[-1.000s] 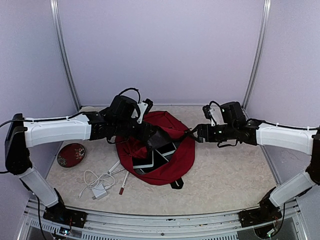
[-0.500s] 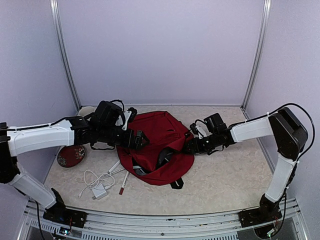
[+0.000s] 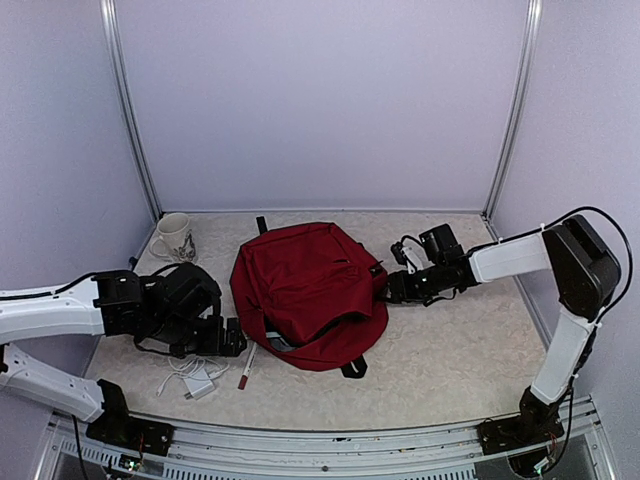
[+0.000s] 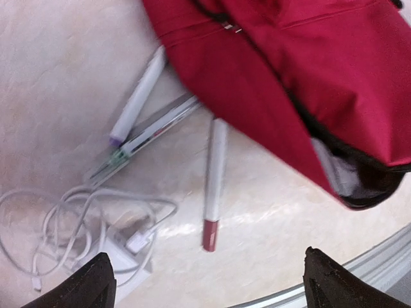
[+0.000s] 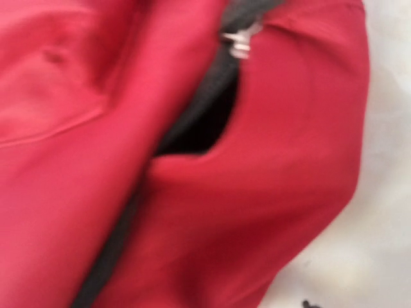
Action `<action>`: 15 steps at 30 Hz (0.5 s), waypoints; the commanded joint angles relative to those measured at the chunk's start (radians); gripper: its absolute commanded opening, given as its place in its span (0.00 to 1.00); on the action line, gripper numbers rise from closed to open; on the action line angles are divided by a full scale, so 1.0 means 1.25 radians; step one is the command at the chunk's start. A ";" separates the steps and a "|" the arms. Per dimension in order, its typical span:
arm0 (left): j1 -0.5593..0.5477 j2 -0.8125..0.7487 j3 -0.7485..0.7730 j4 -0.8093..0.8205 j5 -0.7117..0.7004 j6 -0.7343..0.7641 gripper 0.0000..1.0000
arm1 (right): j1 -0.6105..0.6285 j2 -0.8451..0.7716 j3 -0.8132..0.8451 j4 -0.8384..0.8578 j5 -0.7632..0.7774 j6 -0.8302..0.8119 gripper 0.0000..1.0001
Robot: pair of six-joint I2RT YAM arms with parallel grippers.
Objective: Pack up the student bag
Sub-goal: Place the largest pocket of the bag in the student bag, then pick up the charger from the corner of the board.
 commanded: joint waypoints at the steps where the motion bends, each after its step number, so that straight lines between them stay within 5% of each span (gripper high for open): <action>1: -0.062 0.001 -0.021 -0.173 -0.107 -0.198 0.99 | -0.002 -0.086 -0.041 -0.003 -0.038 -0.014 0.63; 5: -0.058 0.035 -0.019 -0.210 -0.156 -0.175 0.99 | -0.002 -0.102 -0.064 0.012 -0.069 -0.014 0.63; 15: -0.023 0.160 -0.093 -0.071 -0.087 -0.004 0.99 | -0.002 -0.111 -0.102 0.007 -0.078 -0.026 0.62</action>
